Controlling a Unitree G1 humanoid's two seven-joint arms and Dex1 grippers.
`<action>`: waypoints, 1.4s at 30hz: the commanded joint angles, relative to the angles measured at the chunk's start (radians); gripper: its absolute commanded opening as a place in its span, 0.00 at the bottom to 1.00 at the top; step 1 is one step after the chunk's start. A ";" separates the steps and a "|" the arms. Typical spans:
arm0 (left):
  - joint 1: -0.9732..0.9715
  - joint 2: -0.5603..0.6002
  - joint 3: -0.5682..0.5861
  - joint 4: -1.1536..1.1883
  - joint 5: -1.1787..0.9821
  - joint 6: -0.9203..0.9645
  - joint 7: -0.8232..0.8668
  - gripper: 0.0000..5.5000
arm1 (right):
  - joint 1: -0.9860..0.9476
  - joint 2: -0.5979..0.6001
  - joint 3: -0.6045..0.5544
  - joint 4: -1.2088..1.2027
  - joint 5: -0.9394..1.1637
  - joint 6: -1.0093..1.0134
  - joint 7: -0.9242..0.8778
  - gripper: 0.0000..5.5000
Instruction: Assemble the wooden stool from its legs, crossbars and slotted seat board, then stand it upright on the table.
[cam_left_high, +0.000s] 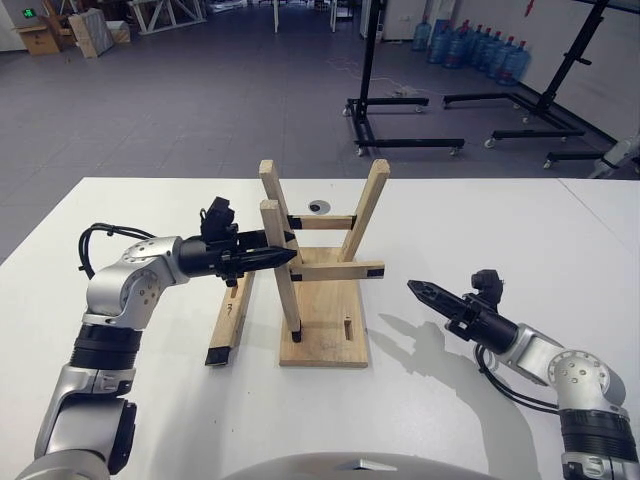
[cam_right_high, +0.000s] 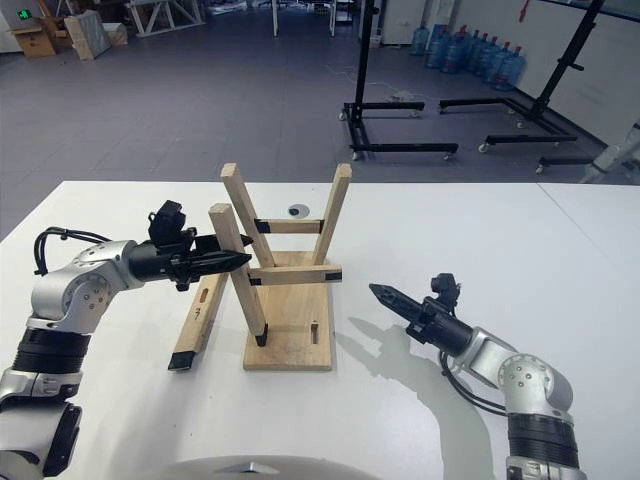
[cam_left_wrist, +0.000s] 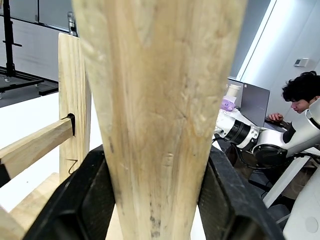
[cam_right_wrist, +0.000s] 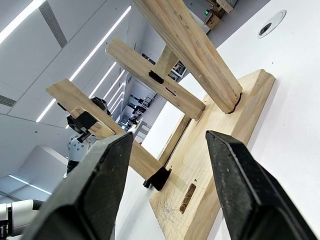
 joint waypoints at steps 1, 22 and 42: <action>-0.004 -0.003 -0.032 0.007 0.049 -0.031 0.002 0.37 | 0.001 0.006 0.009 -0.014 -0.022 0.001 -0.005 0.48; 0.140 0.119 -0.149 -0.148 0.161 -0.132 0.003 0.37 | 0.045 0.024 -0.008 -0.042 -0.015 0.035 -0.018 0.48; 0.272 0.214 -0.164 -0.256 0.188 -0.150 0.096 0.57 | 0.085 0.051 -0.014 -0.053 -0.033 0.004 -0.044 0.48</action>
